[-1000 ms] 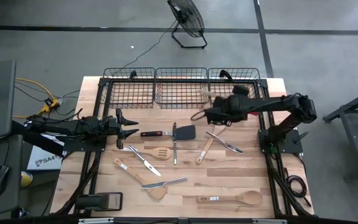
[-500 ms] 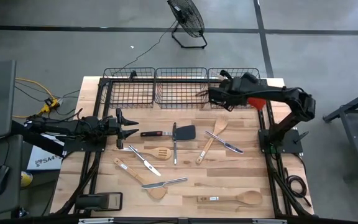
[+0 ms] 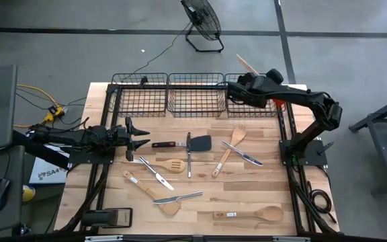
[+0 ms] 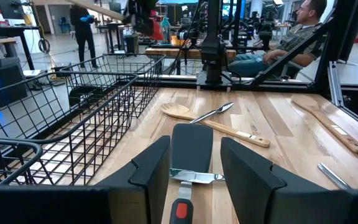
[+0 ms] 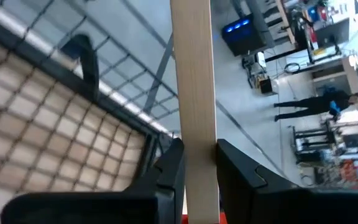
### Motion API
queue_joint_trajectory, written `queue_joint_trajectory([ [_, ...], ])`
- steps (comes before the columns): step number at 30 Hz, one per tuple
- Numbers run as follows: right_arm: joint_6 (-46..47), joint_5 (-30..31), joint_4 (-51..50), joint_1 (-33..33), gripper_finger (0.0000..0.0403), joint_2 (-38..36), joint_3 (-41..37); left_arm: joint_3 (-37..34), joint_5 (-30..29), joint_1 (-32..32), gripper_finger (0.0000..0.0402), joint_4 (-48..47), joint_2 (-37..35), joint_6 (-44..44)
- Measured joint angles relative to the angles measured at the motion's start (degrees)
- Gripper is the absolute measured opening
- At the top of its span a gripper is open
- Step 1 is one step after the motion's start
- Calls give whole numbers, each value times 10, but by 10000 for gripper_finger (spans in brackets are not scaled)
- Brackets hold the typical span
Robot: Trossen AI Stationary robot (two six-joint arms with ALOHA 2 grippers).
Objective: Pick & Place Kitchen Items
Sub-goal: Put the orange spatula into the right mesh basket
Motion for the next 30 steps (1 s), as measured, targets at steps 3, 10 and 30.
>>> queue_joint_trajectory([
  [3, 43, 9, 16, 0, 62, 0, 0, 0, 0, 0, 141, 0, 0, 0],
  [10, 146, 57, 17, 0, 62, 0, 0, 0, 0, 0, 141, 0, 0, 0],
  [30, 128, 101, 78, -30, 62, 0, -108, 0, 0, 0, 141, 0, 0, 0],
])
